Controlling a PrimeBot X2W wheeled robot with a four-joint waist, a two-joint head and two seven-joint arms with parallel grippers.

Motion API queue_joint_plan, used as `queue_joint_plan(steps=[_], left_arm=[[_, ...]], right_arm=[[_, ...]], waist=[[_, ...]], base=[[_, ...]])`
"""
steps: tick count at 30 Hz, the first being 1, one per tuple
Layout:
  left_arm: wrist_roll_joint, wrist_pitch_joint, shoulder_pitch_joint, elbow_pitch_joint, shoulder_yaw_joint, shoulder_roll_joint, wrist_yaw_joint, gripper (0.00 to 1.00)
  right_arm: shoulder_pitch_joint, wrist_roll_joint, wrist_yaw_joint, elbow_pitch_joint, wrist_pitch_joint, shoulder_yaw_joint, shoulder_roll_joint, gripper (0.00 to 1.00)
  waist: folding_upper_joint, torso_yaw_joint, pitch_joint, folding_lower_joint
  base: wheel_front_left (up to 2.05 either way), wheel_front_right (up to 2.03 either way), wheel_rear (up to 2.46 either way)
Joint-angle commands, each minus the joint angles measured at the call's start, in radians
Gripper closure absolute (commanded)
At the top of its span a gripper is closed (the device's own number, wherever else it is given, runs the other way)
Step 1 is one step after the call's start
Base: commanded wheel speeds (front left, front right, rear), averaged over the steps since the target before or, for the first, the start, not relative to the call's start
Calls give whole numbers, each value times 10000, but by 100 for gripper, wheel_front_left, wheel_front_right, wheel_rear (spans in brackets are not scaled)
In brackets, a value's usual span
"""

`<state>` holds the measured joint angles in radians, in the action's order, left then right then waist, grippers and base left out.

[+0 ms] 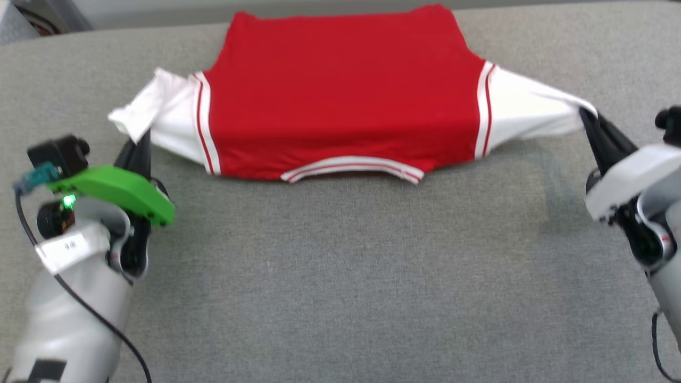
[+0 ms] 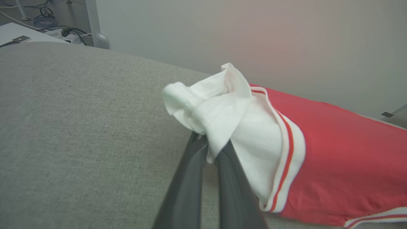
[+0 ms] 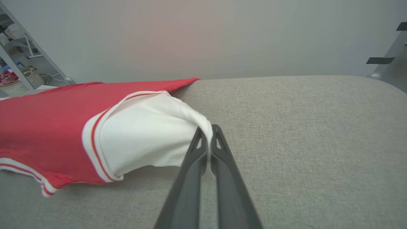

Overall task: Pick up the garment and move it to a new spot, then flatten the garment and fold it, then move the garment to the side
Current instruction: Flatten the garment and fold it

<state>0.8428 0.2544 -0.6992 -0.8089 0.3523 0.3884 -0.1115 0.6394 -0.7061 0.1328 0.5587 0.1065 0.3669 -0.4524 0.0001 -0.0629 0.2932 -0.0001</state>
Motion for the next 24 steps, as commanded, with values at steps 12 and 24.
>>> queue_joint_plan(steps=[12, 24], left_arm=[[300, -1058, 5188, 6059, -357, 1123, 2846, 100], [640, -876, 9045, 8795, -536, 1184, 4214, 100]], right_arm=[[-5085, 1780, -21, -4285, -2195, -3464, 707, 100], [-9123, 3074, -21, -6739, -4120, -5181, 2725, 100]], waist=[[-1, 467, -1747, 1], [-1, 667, -2407, 1]], base=[[0, 0, 0], [0, 0, 0]])
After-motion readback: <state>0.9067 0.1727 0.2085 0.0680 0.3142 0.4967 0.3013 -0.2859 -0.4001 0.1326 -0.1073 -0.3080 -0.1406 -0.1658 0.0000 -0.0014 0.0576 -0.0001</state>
